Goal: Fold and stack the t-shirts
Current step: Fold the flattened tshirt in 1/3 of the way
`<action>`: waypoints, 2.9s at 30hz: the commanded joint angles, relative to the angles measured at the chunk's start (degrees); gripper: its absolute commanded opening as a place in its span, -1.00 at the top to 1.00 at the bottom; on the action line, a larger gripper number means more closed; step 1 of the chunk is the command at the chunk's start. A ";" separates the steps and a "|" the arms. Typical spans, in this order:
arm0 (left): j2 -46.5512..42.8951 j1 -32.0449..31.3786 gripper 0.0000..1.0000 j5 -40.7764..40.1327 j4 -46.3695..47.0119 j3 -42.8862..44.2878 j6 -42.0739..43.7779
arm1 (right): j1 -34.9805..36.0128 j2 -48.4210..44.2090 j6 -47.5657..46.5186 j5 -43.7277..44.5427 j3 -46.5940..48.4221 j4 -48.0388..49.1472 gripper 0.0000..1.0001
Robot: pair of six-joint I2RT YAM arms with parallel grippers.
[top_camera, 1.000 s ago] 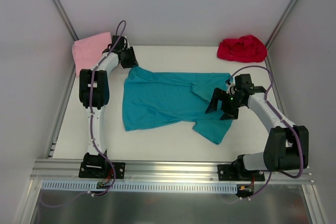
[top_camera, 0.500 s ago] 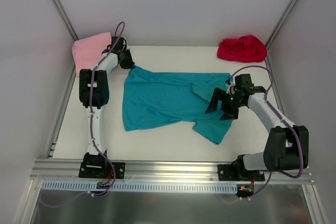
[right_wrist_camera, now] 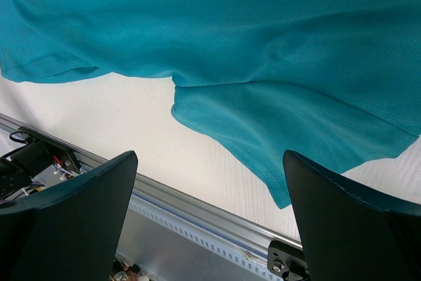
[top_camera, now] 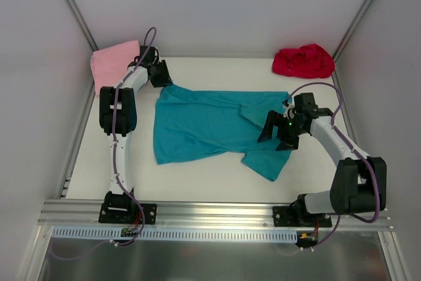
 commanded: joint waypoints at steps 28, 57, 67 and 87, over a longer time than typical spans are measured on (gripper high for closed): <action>3.98 0.67 1.00 -0.17 -5.34 8.26 -0.40 | 0.18 0.21 -1.05 0.93 0.86 -0.88 -0.99; -7.09 0.67 0.93 10.28 -3.93 7.91 -1.72 | 0.35 0.21 -0.44 -1.18 0.33 0.18 -0.99; -14.47 0.67 1.00 11.52 -2.00 -3.06 -0.14 | 0.44 0.03 0.09 -1.62 0.42 0.70 -0.99; -29.59 -3.46 1.00 9.60 2.05 -30.23 0.04 | 0.53 -2.87 0.79 -2.76 0.69 0.62 -0.99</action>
